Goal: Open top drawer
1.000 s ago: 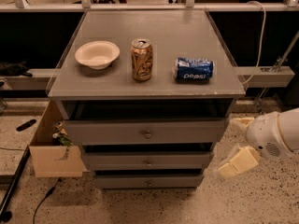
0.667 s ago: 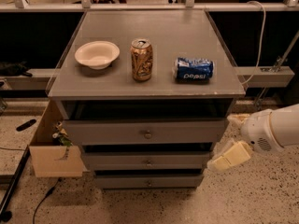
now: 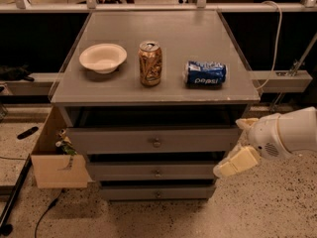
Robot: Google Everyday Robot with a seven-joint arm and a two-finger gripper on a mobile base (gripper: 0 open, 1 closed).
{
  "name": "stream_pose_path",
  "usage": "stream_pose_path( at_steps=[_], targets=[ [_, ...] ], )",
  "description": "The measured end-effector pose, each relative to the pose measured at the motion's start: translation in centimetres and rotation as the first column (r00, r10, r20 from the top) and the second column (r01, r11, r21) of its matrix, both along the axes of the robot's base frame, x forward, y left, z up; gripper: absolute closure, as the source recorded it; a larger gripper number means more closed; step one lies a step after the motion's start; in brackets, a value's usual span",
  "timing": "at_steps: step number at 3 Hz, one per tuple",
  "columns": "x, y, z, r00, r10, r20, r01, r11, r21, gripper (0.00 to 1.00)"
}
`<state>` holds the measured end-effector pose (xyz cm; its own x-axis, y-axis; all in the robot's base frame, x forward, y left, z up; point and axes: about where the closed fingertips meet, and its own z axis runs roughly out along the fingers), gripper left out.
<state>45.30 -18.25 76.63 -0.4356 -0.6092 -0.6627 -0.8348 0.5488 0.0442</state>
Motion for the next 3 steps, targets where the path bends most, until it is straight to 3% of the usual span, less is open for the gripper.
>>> stream_pose_path(
  at_steps=[3],
  targets=[
    [4.9,1.8,-3.5,0.9982,-0.04,0.044,0.04,0.999,0.015,0.0]
  ],
)
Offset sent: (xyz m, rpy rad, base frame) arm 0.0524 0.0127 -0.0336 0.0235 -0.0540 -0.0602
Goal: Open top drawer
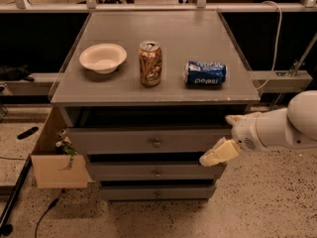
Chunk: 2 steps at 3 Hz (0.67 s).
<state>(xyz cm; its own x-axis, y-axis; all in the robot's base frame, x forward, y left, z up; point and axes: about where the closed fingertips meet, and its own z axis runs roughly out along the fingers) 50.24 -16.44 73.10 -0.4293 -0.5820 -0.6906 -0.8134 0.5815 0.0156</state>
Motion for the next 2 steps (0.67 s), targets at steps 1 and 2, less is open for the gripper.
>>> stream_pose_path(
  at_steps=[1,2],
  targets=[
    [1.9,1.1,-0.8,0.9997,0.011,0.021,-0.011,1.0,-0.009,0.0],
    [3.0,2.0,-1.7,0.9995,0.02,0.025,-0.02,1.0,-0.012,0.0]
  ],
)
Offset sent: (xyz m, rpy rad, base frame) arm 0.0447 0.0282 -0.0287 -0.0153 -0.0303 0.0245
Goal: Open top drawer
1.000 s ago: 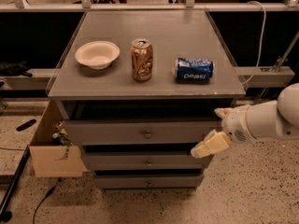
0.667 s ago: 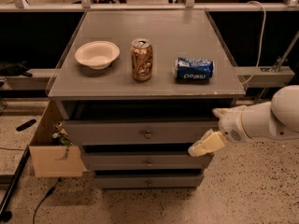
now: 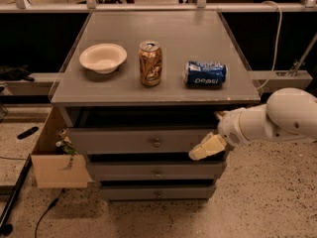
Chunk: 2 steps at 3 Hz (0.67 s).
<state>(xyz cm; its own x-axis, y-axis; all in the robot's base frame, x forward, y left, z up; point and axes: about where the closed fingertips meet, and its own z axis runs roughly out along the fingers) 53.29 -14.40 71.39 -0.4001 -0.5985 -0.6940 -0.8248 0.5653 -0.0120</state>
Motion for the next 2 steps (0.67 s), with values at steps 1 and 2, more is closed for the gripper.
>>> stream_pose_path(
  at_steps=[1,2],
  targets=[
    [1.47,1.25,-1.9,1.0,0.004,0.002,-0.004,1.0,0.002,0.0],
    [1.74,1.71,-2.8,0.9999,0.002,0.01,-0.002,1.0,0.013,0.0]
  ],
)
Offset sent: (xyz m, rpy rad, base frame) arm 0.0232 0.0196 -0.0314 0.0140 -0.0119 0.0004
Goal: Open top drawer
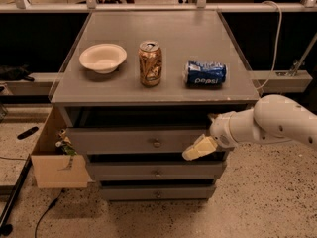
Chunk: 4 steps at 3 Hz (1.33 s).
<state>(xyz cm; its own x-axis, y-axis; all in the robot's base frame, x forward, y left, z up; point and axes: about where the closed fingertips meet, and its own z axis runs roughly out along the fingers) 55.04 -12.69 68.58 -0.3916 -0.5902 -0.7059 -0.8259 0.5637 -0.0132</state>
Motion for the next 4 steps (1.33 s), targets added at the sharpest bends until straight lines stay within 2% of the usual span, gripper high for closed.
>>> stream_pose_path(
  at_steps=[2,4],
  targets=[
    [2.5,-0.4,-1.1,0.9987,-0.04,0.032,0.038,0.998,0.049,0.0],
    [3.3,-0.4,-1.4,0.9973,-0.024,0.069,0.022,0.999,0.03,0.0]
  ],
)
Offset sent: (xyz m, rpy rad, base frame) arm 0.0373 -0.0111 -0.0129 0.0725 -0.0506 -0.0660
